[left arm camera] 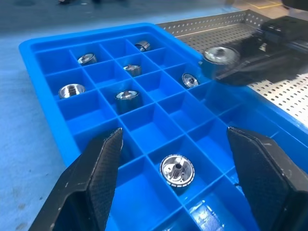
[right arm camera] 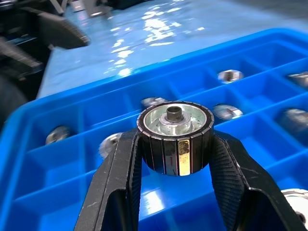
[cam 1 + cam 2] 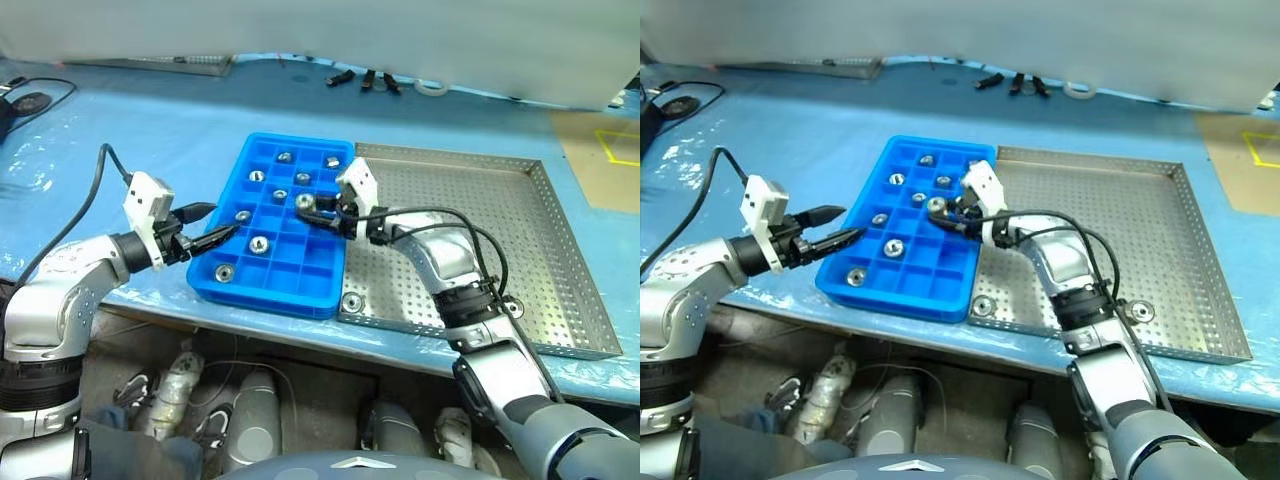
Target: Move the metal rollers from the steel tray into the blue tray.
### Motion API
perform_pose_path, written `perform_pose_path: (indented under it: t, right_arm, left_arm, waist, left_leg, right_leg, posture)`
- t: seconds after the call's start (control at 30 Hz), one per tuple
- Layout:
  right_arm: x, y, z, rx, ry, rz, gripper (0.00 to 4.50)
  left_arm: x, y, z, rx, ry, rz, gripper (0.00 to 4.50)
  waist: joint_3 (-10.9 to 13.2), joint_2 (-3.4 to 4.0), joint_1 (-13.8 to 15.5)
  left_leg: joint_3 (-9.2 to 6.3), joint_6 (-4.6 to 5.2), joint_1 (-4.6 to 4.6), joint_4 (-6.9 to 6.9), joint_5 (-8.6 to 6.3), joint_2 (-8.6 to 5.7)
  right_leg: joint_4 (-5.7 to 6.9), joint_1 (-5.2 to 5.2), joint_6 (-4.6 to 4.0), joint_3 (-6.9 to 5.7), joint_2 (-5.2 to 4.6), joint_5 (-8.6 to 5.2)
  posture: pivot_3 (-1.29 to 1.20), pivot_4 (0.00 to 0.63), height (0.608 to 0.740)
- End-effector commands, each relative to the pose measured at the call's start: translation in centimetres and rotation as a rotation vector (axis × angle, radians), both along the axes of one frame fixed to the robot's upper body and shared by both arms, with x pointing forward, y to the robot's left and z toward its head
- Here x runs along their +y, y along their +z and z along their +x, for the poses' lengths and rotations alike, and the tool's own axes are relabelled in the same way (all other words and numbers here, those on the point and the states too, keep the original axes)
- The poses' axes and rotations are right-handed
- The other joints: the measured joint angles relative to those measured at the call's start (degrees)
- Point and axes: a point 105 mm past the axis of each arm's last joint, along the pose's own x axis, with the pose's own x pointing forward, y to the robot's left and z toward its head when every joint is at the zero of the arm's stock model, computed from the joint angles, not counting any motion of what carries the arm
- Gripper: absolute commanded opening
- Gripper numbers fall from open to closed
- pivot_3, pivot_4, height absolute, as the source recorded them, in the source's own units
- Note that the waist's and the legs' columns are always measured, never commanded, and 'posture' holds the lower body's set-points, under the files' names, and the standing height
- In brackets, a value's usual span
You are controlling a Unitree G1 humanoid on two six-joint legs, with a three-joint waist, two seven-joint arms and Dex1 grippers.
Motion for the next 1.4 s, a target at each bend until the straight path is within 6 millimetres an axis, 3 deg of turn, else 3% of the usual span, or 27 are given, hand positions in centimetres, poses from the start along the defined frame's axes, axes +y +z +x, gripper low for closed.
perform_pose_path:
  t: [0.03, 0.3, 0.57, 0.73, 0.87, 1.0, 1.17, 1.4]
  right_arm:
    - [1.6, 0.5, -0.8, -0.009, 0.059, 0.017, 1.66]
    - [2.9, 0.3, 2.0, -0.049, -0.051, 0.002, 1.66]
    - [2.6, -0.3, 2.8, -0.06, -0.079, -0.018, 1.66]
    - [2.5, -0.2, 3.0, -0.067, -0.1, -0.011, 3.28]
    - [1.9, 0.9, 3.6, -0.09, -0.156, 0.014, 3.28]
    - [0.4, 2.7, 3.7, -0.128, -0.184, 0.043, 3.28]
    - [-3.5, 5.8, 2.4, -0.186, -0.222, 0.083, 3.28]
    - [-10.2, 6.5, -1.6, -0.245, -0.29, -0.039, 3.28]
  left_arm:
    - [0.0, 1.2, -0.1, -0.047, -0.001, 0.008, 3.64]
    - [-0.6, 1.5, 0.2, -0.052, -0.024, 0.01, 3.64]
    - [-1.1, 1.5, 0.2, -0.053, -0.04, 0.009, 3.64]
    - [-1.3, 1.5, 0.3, -0.052, -0.045, 0.007, 3.64]
    - [-1.8, 1.9, 0.7, -0.06, -0.072, 0.005, 3.64]
    - [-2.7, 2.5, 1.5, -0.075, -0.113, 0.0, 3.64]
    - [-5.2, 3.0, 2.9, -0.091, -0.224, -0.014, 3.64]
    - [-9.2, 3.2, 4.8, -0.102, -0.4, -0.021, 3.64]
  waist:
    - [0.0, 0.0, -0.1]
    - [0.0, -0.01, -0.2]
    - [0.0, -0.03, -0.3]
    - [0.0, -0.03, -0.3]
    - [0.0, -0.03, -0.2]
    - [0.0, -0.03, -0.4]
    - [0.0, -0.04, -0.6]
    - [0.0, -0.06, -2.5]
  left_leg:
    - [-0.02, -0.04, 0.0, 0.0, 0.02, 0.0]
    - [-0.03, -0.21, 0.01, -0.02, 0.13, 0.0]
    - [-0.05, -0.34, -0.07, -0.02, 0.21, -0.01]
    - [-0.07, -0.39, -0.05, -0.02, 0.24, -0.01]
    - [-0.09, -0.42, -0.05, -0.02, 0.26, -0.02]
    - [-0.1, -0.47, -0.05, 0.01, 0.3, -0.02]
    - [-0.1, -0.48, -0.05, 0.05, 0.31, -0.07]
    - [-0.08, -0.43, -0.02, 0.09, 0.29, -0.13]
  right_leg:
    - [0.03, -0.02, 0.0, 0.0, 0.01, 0.0]
    - [0.15, -0.11, -0.01, 0.03, 0.01, 0.01]
    - [0.07, -0.11, 0.0, -0.01, 0.02, 0.01]
    - [0.11, -0.11, 0.0, 0.0, 0.02, 0.01]
    - [0.15, -0.1, 0.0, 0.0, 0.02, 0.01]
    - [0.19, -0.09, 0.0, 0.01, 0.02, 0.02]
    - [0.17, -0.06, 0.1, 0.05, 0.03, 0.08]
    - [0.06, 0.08, 0.31, 0.1, 0.05, 0.2]
  posture:
    - [0.3, 0.15, 0.74]
    - [0.29, 0.15, 0.74]
    - [0.29, 0.15, 0.74]
    - [0.28, 0.15, 0.74]
    - [0.24, 0.15, 0.74]
    - [0.17, 0.15, 0.74]
    - [0.05, 0.15, 0.74]
    - [-0.14, 0.15, 0.74]
